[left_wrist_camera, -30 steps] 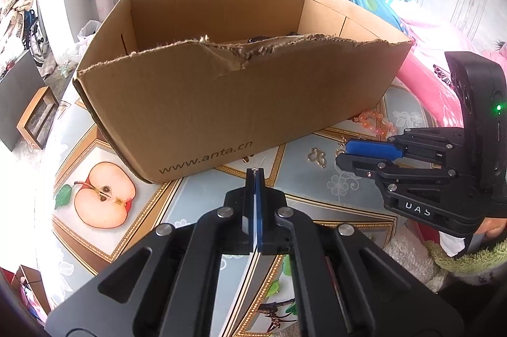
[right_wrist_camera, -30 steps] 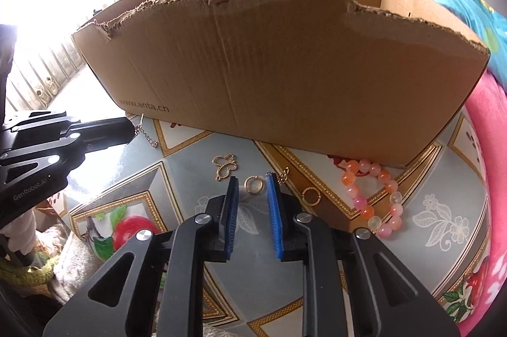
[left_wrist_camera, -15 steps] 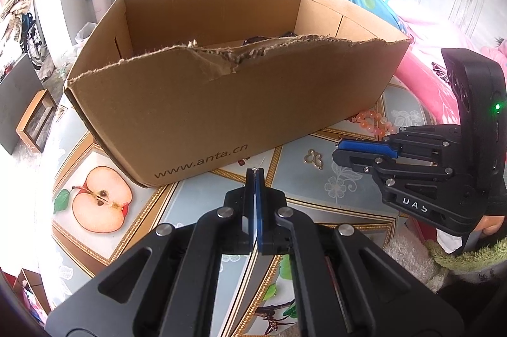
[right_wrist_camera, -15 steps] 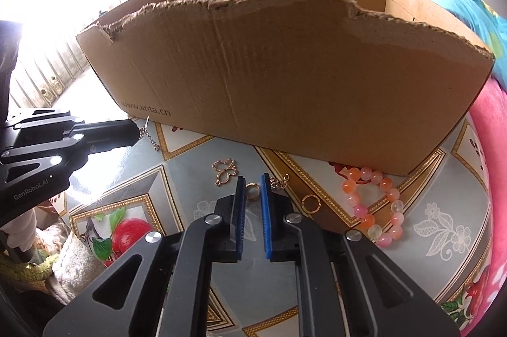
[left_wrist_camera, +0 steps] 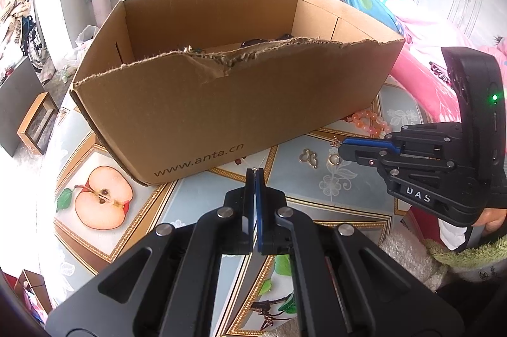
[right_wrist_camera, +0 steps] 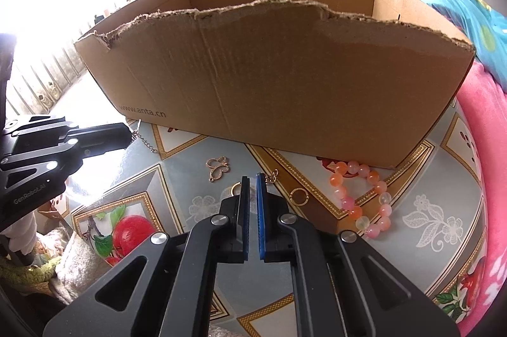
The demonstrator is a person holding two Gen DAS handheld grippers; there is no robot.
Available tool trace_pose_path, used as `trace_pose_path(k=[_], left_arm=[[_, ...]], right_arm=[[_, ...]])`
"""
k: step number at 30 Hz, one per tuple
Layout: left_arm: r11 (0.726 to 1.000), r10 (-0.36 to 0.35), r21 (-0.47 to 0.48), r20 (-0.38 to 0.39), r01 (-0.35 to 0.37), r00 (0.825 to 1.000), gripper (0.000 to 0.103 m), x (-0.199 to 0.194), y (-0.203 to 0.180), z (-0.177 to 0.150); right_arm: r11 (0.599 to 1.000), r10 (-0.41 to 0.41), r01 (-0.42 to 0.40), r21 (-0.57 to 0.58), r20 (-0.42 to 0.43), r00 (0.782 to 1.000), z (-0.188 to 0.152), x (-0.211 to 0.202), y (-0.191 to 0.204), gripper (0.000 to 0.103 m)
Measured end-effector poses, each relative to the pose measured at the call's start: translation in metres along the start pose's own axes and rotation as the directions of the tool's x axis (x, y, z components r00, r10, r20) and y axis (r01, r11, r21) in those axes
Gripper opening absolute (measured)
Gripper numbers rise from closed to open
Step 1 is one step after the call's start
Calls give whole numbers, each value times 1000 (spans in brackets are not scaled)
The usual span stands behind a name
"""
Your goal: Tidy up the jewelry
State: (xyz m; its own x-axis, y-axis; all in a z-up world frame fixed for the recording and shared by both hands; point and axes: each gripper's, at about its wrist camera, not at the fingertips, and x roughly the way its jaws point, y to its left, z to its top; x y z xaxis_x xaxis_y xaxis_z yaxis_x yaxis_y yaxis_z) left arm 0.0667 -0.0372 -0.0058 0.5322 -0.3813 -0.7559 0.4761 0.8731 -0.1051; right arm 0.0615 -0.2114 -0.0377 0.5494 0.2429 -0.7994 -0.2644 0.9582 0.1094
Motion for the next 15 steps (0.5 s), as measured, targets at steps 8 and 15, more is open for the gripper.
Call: trace_pose_path(k=[8, 15], left_arm=[[1000, 1, -6, 2, -1, 1000, 0, -3, 1, -2], [1000, -1, -3, -2, 1, 1000, 0, -2, 1, -1]], right_arm=[[999, 43, -44, -31, -28, 999, -2, 1, 15, 5], [991, 115, -116, -63, -23, 993, -1, -6, 25, 6]])
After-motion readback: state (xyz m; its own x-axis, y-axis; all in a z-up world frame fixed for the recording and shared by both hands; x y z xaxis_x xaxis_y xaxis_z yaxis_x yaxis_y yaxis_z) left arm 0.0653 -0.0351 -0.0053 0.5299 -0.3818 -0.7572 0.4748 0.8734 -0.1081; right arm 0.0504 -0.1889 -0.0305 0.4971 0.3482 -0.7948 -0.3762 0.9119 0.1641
